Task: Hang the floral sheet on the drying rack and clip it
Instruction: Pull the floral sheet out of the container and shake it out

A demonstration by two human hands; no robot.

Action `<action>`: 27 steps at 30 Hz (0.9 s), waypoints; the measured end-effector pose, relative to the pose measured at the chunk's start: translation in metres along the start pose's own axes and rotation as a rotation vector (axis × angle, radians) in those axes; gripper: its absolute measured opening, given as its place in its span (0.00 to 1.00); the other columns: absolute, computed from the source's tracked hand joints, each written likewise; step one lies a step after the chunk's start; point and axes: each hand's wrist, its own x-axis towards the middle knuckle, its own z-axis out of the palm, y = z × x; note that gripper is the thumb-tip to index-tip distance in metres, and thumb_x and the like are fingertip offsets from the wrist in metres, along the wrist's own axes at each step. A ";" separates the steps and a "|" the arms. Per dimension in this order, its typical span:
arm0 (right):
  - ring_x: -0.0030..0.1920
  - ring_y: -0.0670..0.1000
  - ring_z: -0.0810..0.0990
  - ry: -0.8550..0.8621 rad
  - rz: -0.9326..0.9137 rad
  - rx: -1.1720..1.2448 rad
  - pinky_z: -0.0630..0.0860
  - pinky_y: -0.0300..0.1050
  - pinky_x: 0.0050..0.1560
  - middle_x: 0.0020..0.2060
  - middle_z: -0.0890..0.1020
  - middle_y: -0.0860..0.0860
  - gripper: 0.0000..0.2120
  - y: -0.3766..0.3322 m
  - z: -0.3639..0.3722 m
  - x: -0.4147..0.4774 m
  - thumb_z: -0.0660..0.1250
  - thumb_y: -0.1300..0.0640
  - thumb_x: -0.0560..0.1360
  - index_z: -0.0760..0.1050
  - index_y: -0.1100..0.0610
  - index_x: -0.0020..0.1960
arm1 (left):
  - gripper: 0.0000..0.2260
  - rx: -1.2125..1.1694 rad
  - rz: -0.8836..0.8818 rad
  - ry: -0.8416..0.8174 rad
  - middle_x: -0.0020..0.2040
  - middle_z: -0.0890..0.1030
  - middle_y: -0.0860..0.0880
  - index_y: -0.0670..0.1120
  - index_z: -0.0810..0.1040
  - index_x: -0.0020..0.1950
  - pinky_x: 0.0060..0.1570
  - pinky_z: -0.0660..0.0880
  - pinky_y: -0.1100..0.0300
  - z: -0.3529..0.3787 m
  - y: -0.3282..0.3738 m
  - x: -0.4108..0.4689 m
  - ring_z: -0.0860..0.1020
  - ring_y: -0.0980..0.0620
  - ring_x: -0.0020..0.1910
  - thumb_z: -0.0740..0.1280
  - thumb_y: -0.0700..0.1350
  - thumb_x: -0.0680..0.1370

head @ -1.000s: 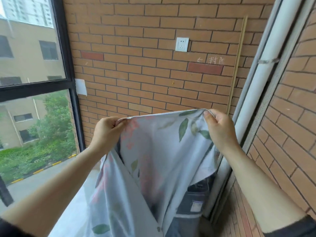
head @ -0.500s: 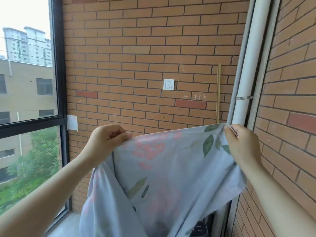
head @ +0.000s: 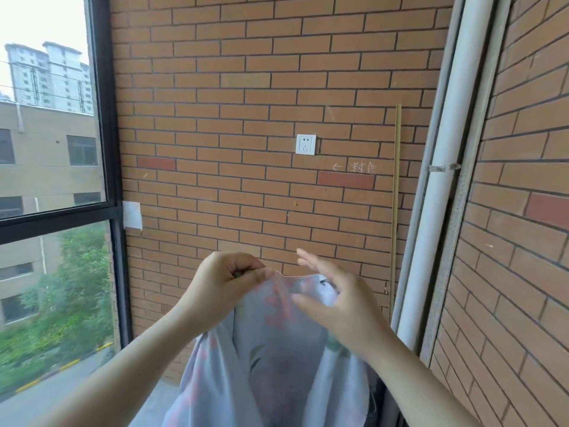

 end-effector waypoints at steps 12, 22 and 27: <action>0.37 0.53 0.73 -0.409 0.092 0.179 0.72 0.53 0.44 0.39 0.77 0.63 0.16 0.013 0.033 -0.006 0.67 0.36 0.71 0.79 0.44 0.52 | 0.09 -0.030 -0.053 -0.102 0.28 0.77 0.50 0.50 0.84 0.36 0.30 0.65 0.63 0.009 -0.004 -0.036 0.69 0.58 0.29 0.73 0.54 0.72; 0.23 0.50 0.66 -0.066 -0.066 0.117 0.63 0.44 0.28 0.23 0.73 0.54 0.13 0.011 0.021 -0.017 0.62 0.54 0.79 0.71 0.56 0.36 | 0.07 0.048 -0.174 -0.240 0.25 0.69 0.58 0.52 0.79 0.36 0.28 0.59 0.66 0.018 -0.025 -0.073 0.61 0.58 0.26 0.75 0.48 0.71; 0.25 0.45 0.66 -0.056 -0.143 0.078 0.66 0.44 0.31 0.25 0.75 0.57 0.13 -0.005 0.007 -0.015 0.63 0.57 0.79 0.72 0.56 0.36 | 0.08 0.012 -0.204 -0.202 0.26 0.71 0.58 0.57 0.79 0.37 0.26 0.57 0.67 0.035 -0.038 -0.090 0.61 0.58 0.24 0.74 0.47 0.72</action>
